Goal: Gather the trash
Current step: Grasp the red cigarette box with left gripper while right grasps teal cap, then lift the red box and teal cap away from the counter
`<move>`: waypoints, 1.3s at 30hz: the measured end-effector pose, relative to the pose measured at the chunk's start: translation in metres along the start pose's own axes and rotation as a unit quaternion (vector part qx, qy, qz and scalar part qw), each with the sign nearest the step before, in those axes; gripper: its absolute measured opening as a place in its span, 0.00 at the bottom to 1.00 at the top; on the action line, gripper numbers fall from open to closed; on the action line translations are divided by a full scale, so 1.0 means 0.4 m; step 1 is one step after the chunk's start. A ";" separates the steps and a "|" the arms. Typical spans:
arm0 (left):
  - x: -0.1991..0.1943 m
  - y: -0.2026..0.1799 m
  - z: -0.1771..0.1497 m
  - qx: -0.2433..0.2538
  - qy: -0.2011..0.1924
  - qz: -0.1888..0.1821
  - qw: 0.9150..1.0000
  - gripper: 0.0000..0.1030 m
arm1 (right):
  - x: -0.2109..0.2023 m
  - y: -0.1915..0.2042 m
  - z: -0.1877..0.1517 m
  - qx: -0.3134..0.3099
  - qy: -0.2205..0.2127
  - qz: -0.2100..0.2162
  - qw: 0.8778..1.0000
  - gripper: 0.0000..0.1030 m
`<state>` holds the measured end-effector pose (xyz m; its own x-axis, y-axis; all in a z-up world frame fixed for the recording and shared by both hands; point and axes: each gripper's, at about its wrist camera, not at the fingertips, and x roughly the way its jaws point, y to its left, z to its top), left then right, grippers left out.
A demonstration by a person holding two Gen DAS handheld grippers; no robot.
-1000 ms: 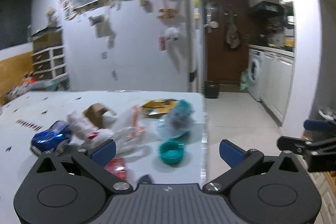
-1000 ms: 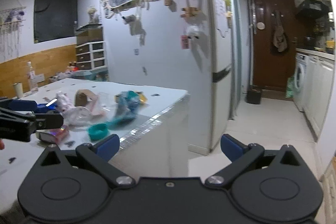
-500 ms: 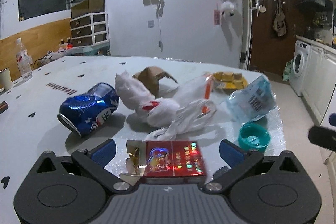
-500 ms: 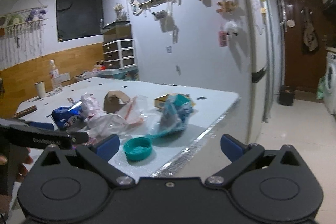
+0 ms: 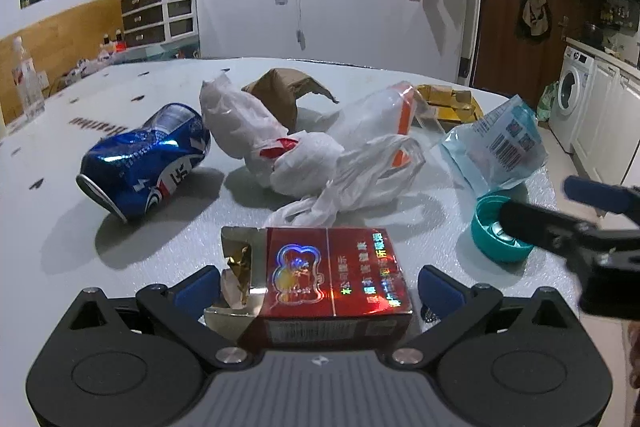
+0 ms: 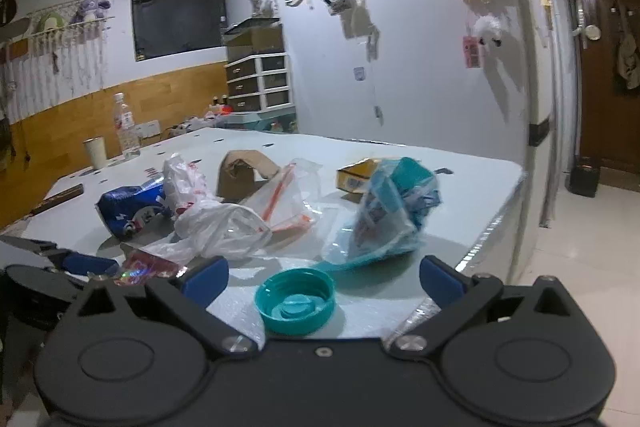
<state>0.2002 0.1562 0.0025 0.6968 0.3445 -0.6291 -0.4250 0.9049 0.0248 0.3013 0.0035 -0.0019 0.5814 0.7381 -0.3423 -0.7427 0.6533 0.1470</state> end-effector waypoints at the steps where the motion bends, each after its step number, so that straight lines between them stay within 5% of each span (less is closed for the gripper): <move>1: 0.001 0.002 0.000 -0.003 0.001 0.000 1.000 1.00 | 0.009 0.002 0.002 -0.004 0.004 0.009 1.000 0.95; 9: 0.003 0.005 0.002 -0.013 0.000 0.001 1.000 0.99 | 0.035 0.009 0.004 -0.027 0.028 0.034 0.999 0.81; 16: 0.008 -0.009 0.011 -0.004 -0.010 -0.002 1.000 0.88 | 0.040 0.022 -0.013 -0.079 0.053 0.040 0.995 0.79; 25: 0.007 -0.013 0.010 -0.005 -0.012 -0.003 1.000 0.88 | 0.049 0.022 -0.021 -0.081 0.052 0.033 0.995 0.67; 28: 0.004 -0.012 0.009 -0.004 -0.014 0.001 1.000 0.87 | 0.048 0.022 -0.020 -0.084 0.049 0.029 0.995 0.49; 36: -0.009 -0.015 -0.001 -0.001 -0.009 -0.011 1.000 0.88 | 0.024 0.010 -0.009 -0.072 0.050 0.029 0.996 0.48; 39: -0.012 -0.013 -0.008 -0.004 0.000 -0.012 1.000 0.99 | 0.013 0.010 -0.006 -0.074 0.049 0.027 0.996 0.48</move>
<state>0.1973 0.1490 0.0030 0.7069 0.3231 -0.6292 -0.4129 0.9108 0.0038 0.3004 0.0097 -0.0055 0.5105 0.7464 -0.4269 -0.8165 0.5764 0.0315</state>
